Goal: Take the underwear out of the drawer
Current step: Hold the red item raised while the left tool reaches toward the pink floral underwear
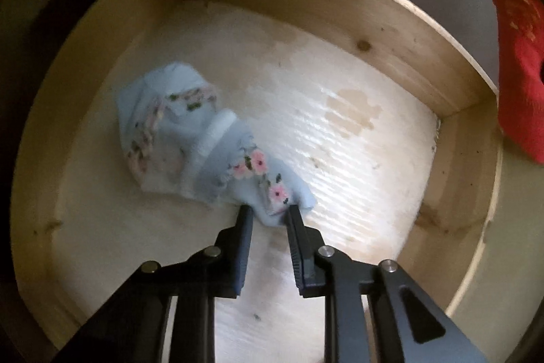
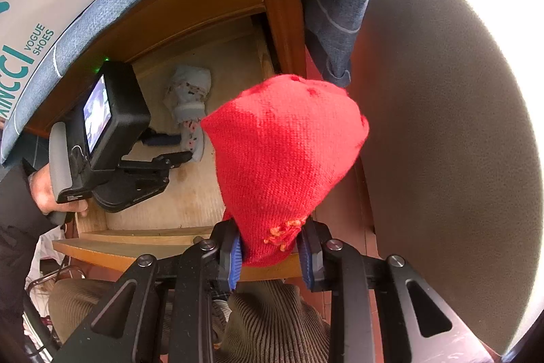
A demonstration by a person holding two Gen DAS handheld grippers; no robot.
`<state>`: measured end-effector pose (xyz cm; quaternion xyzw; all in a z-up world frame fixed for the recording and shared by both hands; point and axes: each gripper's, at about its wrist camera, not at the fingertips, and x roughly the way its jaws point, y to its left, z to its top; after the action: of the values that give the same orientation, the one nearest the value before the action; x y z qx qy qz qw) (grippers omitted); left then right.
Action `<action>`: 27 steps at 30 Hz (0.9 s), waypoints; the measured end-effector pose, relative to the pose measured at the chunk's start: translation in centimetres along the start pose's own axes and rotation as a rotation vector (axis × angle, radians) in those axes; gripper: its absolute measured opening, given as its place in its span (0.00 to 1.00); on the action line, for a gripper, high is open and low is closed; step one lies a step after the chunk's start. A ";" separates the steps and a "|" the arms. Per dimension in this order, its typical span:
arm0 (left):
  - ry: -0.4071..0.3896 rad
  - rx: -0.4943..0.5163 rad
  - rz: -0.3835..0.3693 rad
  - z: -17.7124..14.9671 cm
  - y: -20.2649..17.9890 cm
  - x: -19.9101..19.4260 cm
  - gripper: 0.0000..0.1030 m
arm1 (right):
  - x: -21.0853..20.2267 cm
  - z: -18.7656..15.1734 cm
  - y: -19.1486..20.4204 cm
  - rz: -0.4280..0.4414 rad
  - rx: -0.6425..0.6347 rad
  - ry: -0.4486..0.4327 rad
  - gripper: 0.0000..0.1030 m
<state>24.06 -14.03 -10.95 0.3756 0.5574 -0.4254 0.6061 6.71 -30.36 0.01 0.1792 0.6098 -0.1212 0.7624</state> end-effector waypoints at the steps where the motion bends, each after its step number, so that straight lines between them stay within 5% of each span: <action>1: 0.020 -0.012 -0.008 -0.1 0.3 0.1 0.20 | 0.0 0.0 0.0 0.000 -0.002 0.001 0.24; 9: 0.122 -0.183 -0.082 -3.8 3.5 0.1 0.00 | -0.2 -0.3 0.1 0.005 -0.010 -0.005 0.24; 12: 0.133 -0.235 -0.103 -5.9 4.5 -0.1 0.00 | -0.3 -0.5 0.2 0.008 -0.012 -0.010 0.24; 20: 0.009 -0.207 -0.034 -8.0 5.0 -3.2 0.01 | -0.6 -0.7 -0.4 0.026 -0.008 -0.012 0.25; 27: -0.013 -0.158 0.036 -6.4 5.2 -4.0 0.28 | -0.8 -0.7 -0.8 0.032 -0.004 -0.014 0.25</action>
<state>26.55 -5.87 -7.68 0.3338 0.5784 -0.3715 0.6450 5.59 -30.85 0.57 0.1867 0.6016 -0.1090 0.7690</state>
